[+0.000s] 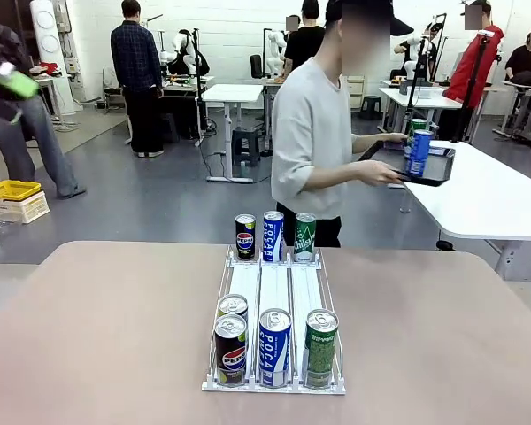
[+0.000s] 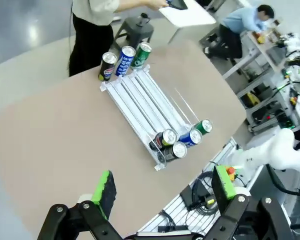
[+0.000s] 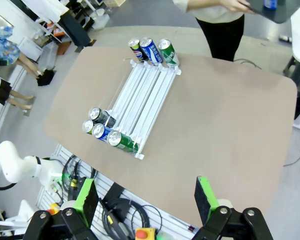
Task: Retrieve and hand over the desired beverage to the person.
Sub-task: Place the picked can on the Handle tray extended by the person.
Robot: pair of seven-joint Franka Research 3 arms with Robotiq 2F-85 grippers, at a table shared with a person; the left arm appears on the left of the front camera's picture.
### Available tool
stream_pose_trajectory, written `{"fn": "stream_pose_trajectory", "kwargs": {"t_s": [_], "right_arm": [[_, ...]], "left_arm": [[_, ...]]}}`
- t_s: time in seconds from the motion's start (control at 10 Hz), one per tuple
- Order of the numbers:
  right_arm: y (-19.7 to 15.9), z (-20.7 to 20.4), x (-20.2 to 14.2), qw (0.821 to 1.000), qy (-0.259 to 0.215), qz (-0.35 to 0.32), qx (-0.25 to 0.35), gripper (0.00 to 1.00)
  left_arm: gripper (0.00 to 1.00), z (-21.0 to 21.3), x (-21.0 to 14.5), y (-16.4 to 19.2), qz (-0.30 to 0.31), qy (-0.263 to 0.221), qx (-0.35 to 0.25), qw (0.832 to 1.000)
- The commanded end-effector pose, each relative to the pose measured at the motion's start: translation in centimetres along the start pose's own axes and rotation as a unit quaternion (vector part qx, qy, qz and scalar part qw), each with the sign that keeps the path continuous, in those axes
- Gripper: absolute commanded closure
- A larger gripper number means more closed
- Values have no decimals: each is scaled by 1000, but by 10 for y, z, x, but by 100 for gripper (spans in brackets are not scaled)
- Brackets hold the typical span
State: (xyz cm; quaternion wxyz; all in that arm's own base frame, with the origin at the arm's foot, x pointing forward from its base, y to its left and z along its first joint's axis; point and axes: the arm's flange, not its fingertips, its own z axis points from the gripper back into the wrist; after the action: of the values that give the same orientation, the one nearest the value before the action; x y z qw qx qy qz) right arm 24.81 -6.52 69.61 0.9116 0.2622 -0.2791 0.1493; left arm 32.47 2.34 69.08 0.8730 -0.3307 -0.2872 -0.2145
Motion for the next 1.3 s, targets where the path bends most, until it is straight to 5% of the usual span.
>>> {"fn": "stream_pose_trajectory", "kwargs": {"t_s": [0.0, 0.4, 1.2], "right_arm": [[0, 0, 1, 1000, -3, 6, 14, 0], [0, 0, 1, 1000, -3, 6, 14, 0], [0, 0, 1, 1000, -3, 6, 14, 0]], "left_arm": [[0, 14, -19, 13, -18, 20, -25, 999], [0, 61, -53, 29, -55, 22, -14, 998], [0, 66, -54, 27, -42, 15, -16, 999]]}}
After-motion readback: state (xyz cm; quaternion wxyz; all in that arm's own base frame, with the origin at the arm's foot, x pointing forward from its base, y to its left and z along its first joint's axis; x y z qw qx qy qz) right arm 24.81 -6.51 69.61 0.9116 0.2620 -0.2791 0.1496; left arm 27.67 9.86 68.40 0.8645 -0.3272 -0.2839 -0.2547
